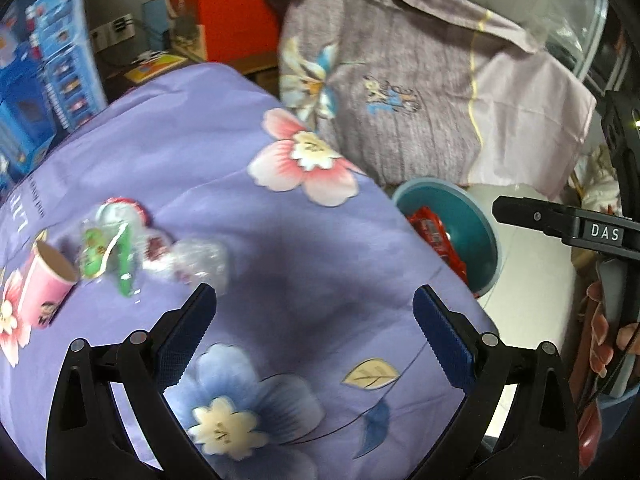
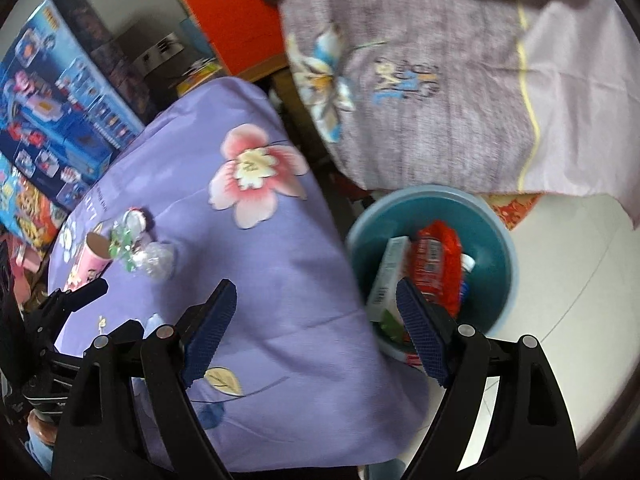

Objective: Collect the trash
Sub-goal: 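Move both tools back over the remaining trash on the tablecloth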

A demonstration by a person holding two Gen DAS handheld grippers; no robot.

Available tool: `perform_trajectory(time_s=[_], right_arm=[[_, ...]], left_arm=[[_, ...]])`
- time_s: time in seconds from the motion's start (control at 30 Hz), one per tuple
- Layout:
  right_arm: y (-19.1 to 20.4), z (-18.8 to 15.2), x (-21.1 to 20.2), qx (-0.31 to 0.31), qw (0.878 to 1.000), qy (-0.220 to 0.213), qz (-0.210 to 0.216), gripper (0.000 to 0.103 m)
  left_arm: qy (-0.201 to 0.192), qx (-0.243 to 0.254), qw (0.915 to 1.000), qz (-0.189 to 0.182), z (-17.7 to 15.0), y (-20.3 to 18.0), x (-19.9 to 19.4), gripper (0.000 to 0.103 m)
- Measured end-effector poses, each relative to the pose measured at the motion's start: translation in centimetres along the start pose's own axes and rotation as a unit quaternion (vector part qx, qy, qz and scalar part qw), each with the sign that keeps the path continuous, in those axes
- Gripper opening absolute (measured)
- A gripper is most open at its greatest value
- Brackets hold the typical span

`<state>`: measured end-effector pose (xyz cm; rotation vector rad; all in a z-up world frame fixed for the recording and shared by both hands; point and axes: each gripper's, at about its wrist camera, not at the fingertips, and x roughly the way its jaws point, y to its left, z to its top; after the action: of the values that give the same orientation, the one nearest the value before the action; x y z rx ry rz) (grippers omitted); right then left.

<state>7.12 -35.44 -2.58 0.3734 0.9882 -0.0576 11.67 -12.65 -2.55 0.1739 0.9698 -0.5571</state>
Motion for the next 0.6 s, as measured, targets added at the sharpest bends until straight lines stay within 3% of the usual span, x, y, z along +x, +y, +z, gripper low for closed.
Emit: perform_trajectory(time_s=[0.3,0.6], right_arm=[[8.0,0.8,2.4,-0.063,0.998,0.026,0.011,0.079],[16.4,1.3,6.7,-0.125,0.989,0.069,0.032,0.079]], left_arm=[[-0.006,-0.035,0.9990,0.027,-2.1,7.4,-2.1,0.099],[0.000,-0.069,0.9948,0.075,-5.6,18.2,-4.1,0.099]])
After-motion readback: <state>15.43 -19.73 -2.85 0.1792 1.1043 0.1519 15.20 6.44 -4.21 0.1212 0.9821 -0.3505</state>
